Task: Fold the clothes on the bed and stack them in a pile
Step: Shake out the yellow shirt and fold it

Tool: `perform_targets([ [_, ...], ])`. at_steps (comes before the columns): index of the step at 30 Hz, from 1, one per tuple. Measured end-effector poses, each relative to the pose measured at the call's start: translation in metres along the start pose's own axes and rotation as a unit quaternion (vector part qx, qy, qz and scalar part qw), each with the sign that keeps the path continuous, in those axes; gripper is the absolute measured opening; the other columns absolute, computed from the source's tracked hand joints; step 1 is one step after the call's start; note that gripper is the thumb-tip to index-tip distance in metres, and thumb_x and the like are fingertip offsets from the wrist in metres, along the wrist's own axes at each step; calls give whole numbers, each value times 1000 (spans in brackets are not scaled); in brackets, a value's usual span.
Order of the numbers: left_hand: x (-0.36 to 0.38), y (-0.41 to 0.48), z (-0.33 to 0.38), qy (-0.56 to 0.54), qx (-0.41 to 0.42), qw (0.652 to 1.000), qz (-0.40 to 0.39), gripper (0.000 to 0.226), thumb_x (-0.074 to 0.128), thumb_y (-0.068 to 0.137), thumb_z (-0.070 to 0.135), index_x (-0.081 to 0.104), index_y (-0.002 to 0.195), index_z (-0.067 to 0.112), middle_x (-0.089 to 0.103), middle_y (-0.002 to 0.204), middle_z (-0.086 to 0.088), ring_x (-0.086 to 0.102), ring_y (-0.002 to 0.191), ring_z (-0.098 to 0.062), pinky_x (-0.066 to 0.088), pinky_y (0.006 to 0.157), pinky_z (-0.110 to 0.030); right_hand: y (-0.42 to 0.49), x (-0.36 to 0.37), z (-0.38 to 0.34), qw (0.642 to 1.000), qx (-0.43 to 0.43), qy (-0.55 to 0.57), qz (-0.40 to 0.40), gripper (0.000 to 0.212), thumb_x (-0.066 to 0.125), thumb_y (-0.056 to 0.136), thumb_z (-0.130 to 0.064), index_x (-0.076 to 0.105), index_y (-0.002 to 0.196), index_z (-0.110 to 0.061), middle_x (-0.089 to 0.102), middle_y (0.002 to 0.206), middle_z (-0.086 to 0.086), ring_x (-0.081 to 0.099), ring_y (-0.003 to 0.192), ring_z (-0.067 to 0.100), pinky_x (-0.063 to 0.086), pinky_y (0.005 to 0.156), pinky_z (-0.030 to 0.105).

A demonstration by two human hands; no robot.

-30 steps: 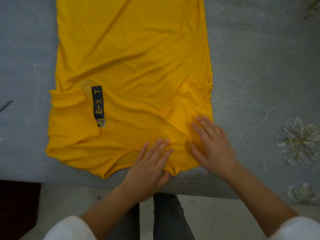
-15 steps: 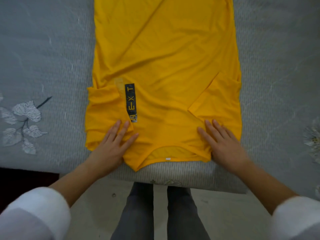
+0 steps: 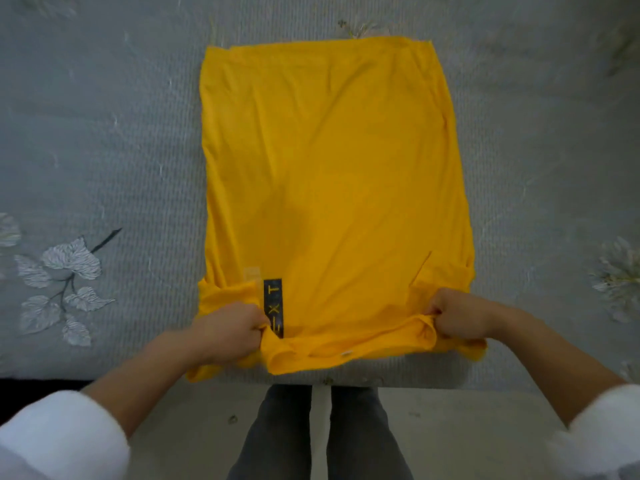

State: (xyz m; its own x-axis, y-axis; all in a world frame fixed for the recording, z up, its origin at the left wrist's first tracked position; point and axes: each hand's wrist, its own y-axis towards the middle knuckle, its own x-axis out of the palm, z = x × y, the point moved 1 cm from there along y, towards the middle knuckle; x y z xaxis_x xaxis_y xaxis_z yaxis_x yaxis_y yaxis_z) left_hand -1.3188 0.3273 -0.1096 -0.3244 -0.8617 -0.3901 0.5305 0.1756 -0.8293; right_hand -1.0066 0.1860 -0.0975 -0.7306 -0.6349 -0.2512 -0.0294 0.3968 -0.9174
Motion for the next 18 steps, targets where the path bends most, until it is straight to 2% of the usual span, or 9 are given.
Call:
perform_targets([
  [2, -2, -2, -8, -76, -16, 992, -102, 20, 48, 91, 17, 55, 72, 18, 53, 75, -3, 49, 70, -17, 38, 66, -31, -6, -3, -5, 998, 0, 34, -54, 34, 53, 65, -1, 35, 44, -21, 28, 41, -11, 22, 40, 4, 17, 44, 24],
  [4, -22, 2, -13, -132, -3, 984, -117, 24, 49, 89, 19, 48, 65, 21, 44, 68, -1, 41, 65, -16, 34, 63, -31, -5, -20, -12, 995, -6, 98, -32, 21, 51, 54, -11, 36, 44, -22, 28, 44, -7, 22, 42, 6, 17, 45, 24],
  [5, -39, 6, -14, -153, 3, 983, -98, 24, 50, 85, 22, 45, 62, 21, 42, 65, 1, 40, 63, -14, 33, 61, -31, -2, -33, -14, 992, -4, 128, 2, 17, 52, 54, -12, 40, 46, -19, 30, 46, -4, 25, 44, 6, 19, 45, 24],
  [8, -97, 21, -21, -256, -28, 966, -17, 10, 49, 61, 22, 43, 53, 21, 41, 54, 6, 39, 51, -9, 33, 53, -26, 12, -81, -19, 979, 2, 159, 127, 16, 57, 74, 1, 60, 61, -8, 46, 53, 0, 43, 55, 12, 32, 55, 27],
  [11, -153, 37, -27, -305, -72, 948, 50, 6, 50, 49, 17, 47, 53, 19, 44, 55, -2, 41, 51, -16, 33, 50, -26, 25, -132, -36, 968, -9, 166, 189, 19, 56, 80, 2, 71, 81, -8, 58, 69, 3, 54, 73, 18, 39, 65, 31],
  [14, -202, 53, -33, -303, -106, 941, 108, 4, 56, 54, 17, 52, 55, 19, 52, 64, -6, 48, 61, -21, 39, 58, -31, 41, -181, -57, 965, -1, 150, 214, 22, 57, 81, -3, 71, 95, -13, 60, 91, 5, 53, 90, 22, 40, 76, 34],
  [16, -234, 66, -41, -334, -132, 922, 145, 13, 58, 59, 18, 61, 72, 16, 60, 79, -14, 54, 74, -27, 45, 71, -41, 53, -211, -72, 957, 3, 142, 254, 26, 58, 82, -6, 70, 104, -12, 61, 102, 10, 52, 96, 22, 44, 85, 39],
  [18, -261, 79, -50, -360, -134, 896, 221, 10, 58, 75, 19, 62, 82, 13, 63, 90, -18, 58, 79, -30, 48, 77, -44, 67, -237, -84, 937, -9, 161, 311, 28, 59, 86, -14, 67, 113, -10, 61, 112, 9, 53, 101, 23, 44, 88, 38],
])
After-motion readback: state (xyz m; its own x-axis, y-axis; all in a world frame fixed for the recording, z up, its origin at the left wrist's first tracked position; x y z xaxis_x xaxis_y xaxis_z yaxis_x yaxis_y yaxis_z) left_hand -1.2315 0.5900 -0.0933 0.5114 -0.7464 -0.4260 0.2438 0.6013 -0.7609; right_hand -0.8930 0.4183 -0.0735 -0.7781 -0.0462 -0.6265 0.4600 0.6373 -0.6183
